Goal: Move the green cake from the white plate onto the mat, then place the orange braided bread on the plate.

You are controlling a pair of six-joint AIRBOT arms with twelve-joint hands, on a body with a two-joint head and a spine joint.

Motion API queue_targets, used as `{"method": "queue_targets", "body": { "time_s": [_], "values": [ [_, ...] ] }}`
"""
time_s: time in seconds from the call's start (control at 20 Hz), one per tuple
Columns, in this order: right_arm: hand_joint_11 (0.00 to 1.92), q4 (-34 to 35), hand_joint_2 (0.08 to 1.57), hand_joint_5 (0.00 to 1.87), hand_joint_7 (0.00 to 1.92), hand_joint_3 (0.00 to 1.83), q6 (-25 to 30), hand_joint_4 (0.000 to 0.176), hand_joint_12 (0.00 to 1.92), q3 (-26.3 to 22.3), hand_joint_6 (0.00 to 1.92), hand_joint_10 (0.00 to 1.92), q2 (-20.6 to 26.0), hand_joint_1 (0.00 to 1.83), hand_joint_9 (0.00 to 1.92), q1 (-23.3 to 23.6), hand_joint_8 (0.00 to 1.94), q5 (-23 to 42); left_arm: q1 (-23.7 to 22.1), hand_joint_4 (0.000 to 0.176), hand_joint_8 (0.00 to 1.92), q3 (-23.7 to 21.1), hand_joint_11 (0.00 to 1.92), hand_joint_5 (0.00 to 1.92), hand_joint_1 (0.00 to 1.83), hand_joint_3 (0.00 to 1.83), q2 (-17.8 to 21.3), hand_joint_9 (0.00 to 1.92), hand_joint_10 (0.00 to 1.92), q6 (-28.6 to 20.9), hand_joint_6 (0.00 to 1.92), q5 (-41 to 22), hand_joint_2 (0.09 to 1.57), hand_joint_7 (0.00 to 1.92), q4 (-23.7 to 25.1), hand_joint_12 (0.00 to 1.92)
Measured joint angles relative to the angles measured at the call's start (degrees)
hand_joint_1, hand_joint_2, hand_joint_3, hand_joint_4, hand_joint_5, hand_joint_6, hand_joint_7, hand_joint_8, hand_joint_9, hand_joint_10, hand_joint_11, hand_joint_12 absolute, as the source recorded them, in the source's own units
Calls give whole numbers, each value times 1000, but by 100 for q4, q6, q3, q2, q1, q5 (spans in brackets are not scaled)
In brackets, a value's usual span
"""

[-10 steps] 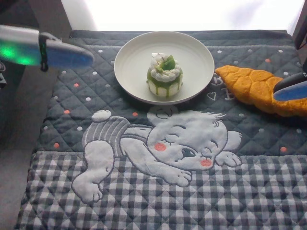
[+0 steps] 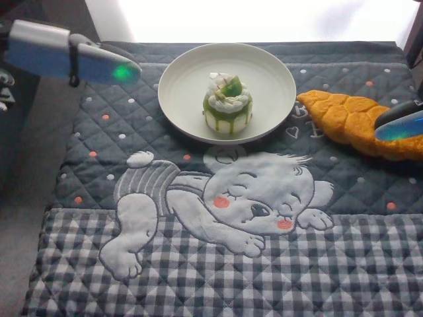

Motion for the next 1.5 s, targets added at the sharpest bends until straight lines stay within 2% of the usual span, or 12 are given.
{"method": "queue_targets", "body": {
  "time_s": [0.05, 0.1, 0.25, 0.55, 0.65, 0.8, 0.9, 1.05, 1.15, 1.25, 1.4, 1.5],
  "values": [
    [0, 7, 706, 0, 146, 5, 0, 78, 713, 2, 0, 27, 0, 669, 181, 0, 10, 4, -160, 11, 2, 37, 153, 398, 709, 5, -63, 593, 37, 0, 2, 181, 839, 526, 181, 1197],
    [0, 20, 731, 0, 138, 6, 0, 117, 495, 0, 0, 12, -7, 675, 131, 0, 5, 4, -313, 10, 1, 44, 197, 408, 696, 2, -131, 612, 28, 0, 1, 378, 855, 528, 323, 1147],
    [0, 35, 746, 0, 27, 0, 0, 98, 303, -11, 0, 0, -42, 727, 3, 0, 0, 15, -651, 9, 2, 151, 202, 332, 603, 0, -310, 567, 1, -33, 3, 828, 841, 478, 715, 995],
    [0, 260, 743, 0, 46, 0, -7, 171, 478, -52, 0, 9, -42, 736, 41, 0, 4, 103, -1303, 21, 0, 590, 361, 320, 612, 3, -706, 577, 0, -1034, 5, 1764, 836, 503, 1871, 613],
    [0, 330, 715, 0, 100, 0, -81, 176, 387, -85, 0, 10, -42, 677, 99, 0, 1, 149, -1412, 39, 0, 743, 321, 316, 577, 0, -929, 591, 3, -1222, 0, 2094, 842, 500, 2258, 754],
    [0, 315, 730, 0, 122, 2, -162, 176, 396, -122, 0, 10, -42, 634, 123, 0, 1, 177, -1453, 4, 1, 1062, 222, 313, 585, 0, -1209, 591, 2, -1974, 1, 2304, 834, 506, 2896, 977],
    [0, 330, 731, 0, 120, 0, -236, 176, 624, -140, 0, 14, -42, 673, 179, 0, 8, 184, -1453, 35, 9, 1252, 199, 353, 537, 0, -1423, 590, 4, -2485, 15, 2490, 821, 526, 3547, 975],
    [0, 317, 740, 0, 123, 3, -240, 176, 766, -175, 0, 7, -61, 700, 205, 0, 2, 192, -1556, 27, 2, 1445, 262, 393, 643, 0, -1766, 612, 3, -2973, 4, 2697, 832, 562, 4330, 960],
    [0, 321, 738, 0, 159, 1, -247, 176, 799, -175, 0, 10, -103, 689, 227, 0, 5, 210, -1576, 67, 0, 1541, 286, 422, 626, 0, -1937, 600, 0, -3355, 3, 2728, 822, 556, 4876, 1011],
    [0, 330, 739, 0, 147, 0, -284, 176, 844, -175, 0, 4, -168, 680, 222, 0, 2, 225, -1576, 65, 1, 1543, 259, 421, 647, 0, -2061, 581, 1, -3425, 0, 2774, 796, 540, 5241, 875],
    [0, 313, 734, 0, 137, 0, -293, 176, 716, -175, 0, 4, -227, 661, 208, 0, 3, 232, -1578, 72, 9, 1561, 258, 404, 621, 0, -2194, 595, 9, -3453, 0, 2802, 778, 564, 5480, 858],
    [0, 321, 732, 0, 113, 0, -295, 176, 558, -173, 0, 5, -227, 670, 170, 0, 2, 229, -1576, 105, 4, 1561, 240, 417, 598, 0, -2280, 616, 9, -3456, 2, 2885, 760, 585, 5720, 890]
  ]
}}
